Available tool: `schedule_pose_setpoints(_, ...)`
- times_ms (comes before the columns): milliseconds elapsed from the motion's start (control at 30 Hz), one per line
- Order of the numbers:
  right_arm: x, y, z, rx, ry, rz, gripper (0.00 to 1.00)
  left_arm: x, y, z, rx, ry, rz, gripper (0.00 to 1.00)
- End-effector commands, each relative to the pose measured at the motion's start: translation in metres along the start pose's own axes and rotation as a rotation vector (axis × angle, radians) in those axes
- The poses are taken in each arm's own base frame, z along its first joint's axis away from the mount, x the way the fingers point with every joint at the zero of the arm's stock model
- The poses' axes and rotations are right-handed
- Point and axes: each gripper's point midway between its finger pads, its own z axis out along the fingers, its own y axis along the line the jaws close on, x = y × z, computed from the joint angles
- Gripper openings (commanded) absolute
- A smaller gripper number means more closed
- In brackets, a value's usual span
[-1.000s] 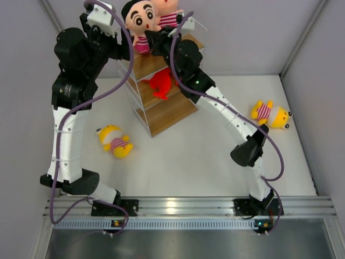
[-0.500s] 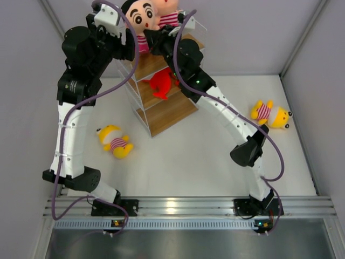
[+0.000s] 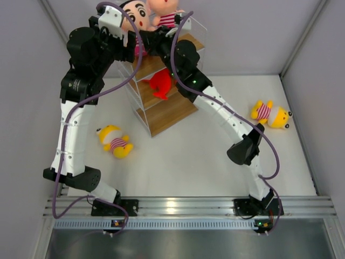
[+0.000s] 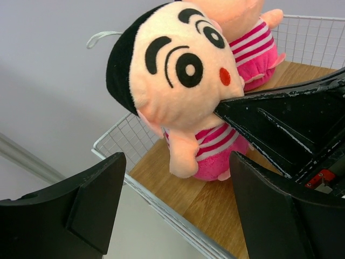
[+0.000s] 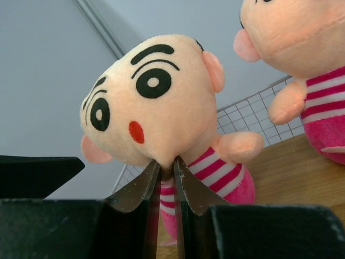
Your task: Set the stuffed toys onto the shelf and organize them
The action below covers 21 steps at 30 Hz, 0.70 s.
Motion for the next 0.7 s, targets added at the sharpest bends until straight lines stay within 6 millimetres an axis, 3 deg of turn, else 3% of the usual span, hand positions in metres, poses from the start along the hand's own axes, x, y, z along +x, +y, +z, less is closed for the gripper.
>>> schedule_pose_setpoints(0, -0.02, 0.018, 0.005, -0.086, -0.074, 0.019, 0.15, -0.011, 0.006, 0.0, -0.03, -0.044, 0.012, 0.83)
schedule_pose_setpoints(133, -0.018, 0.023, 0.011, -0.144, -0.115, -0.019, 0.15, -0.009, 0.006, 0.001, -0.031, -0.039, 0.014, 0.83)
schedule_pose_setpoints(300, -0.006, 0.019, 0.016, -0.151, -0.119, -0.04, 0.14, -0.006, 0.007, 0.0, -0.034, -0.033, 0.018, 0.83)
schedule_pose_setpoints(467, -0.009, 0.015, 0.018, -0.14, -0.149, -0.024, 0.11, -0.006, 0.008, 0.0, -0.041, -0.033, 0.027, 0.83)
schedule_pose_setpoints(667, -0.008, 0.015, 0.019, -0.155, -0.147, -0.025, 0.25, -0.005, 0.01, -0.003, -0.05, -0.036, 0.038, 0.83)
